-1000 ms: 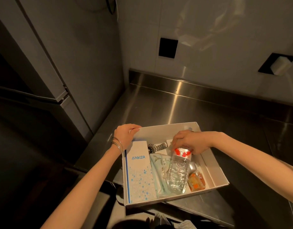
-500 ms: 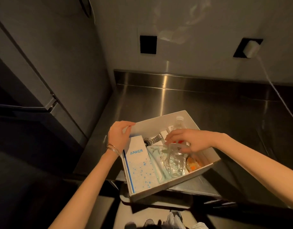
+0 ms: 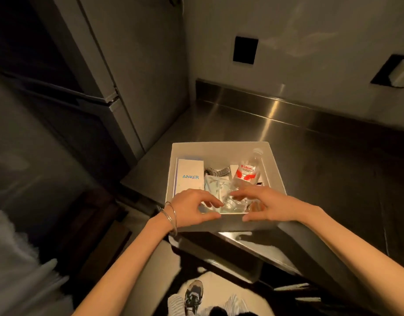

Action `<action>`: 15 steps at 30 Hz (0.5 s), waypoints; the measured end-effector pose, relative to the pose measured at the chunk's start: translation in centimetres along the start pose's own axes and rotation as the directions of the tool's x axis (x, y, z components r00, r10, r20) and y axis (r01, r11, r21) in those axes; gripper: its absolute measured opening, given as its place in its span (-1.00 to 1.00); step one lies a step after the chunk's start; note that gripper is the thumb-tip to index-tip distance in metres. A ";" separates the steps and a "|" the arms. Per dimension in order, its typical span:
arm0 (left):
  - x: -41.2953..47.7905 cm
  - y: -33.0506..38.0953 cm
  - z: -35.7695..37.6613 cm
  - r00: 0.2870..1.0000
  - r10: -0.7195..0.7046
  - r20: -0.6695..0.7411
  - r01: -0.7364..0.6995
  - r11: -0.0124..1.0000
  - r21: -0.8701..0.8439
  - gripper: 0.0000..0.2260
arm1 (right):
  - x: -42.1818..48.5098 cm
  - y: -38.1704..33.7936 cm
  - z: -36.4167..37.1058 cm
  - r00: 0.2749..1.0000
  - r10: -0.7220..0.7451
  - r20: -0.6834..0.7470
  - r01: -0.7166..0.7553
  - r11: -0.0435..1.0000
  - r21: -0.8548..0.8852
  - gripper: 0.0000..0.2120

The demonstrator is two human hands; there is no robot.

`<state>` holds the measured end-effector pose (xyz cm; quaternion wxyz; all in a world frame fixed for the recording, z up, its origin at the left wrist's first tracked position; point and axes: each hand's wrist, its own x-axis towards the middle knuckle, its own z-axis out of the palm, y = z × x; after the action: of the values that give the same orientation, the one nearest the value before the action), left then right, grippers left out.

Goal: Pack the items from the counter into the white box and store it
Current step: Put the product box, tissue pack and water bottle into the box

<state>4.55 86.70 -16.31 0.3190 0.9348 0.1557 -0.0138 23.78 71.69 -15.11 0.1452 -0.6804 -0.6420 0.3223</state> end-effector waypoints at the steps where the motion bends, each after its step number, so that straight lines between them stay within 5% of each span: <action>1: -0.3 0.4 1.0 1.000 -0.031 0.001 0.031 0.999 0.036 -0.73 | -0.3 0.1 0.3 1.000 -0.004 -0.006 0.004 1.000 0.013 -0.44; 5: -1.3 1.6 3.9 0.973 -0.147 -0.179 0.187 0.955 0.230 -0.74 | -1.2 0.4 1.4 0.997 -0.011 -0.079 0.015 0.999 0.048 -0.47; 8: -1.9 2.4 5.1 0.910 -0.175 -0.376 0.268 0.940 0.212 -0.79 | -1.7 0.0 2.3 0.989 0.019 -0.149 -0.018 1.000 0.007 -0.52; 15: -2.4 3.4 6.4 0.814 -0.230 -0.533 0.348 0.928 0.131 -0.84 | -1.7 -0.8 5.4 0.907 0.042 -0.419 -0.171 0.946 -0.275 -0.78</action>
<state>3.74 79.63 -19.08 0.1538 0.8997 0.3728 0.1671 19.84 68.95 -18.18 0.1506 -0.7811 -0.6009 0.0777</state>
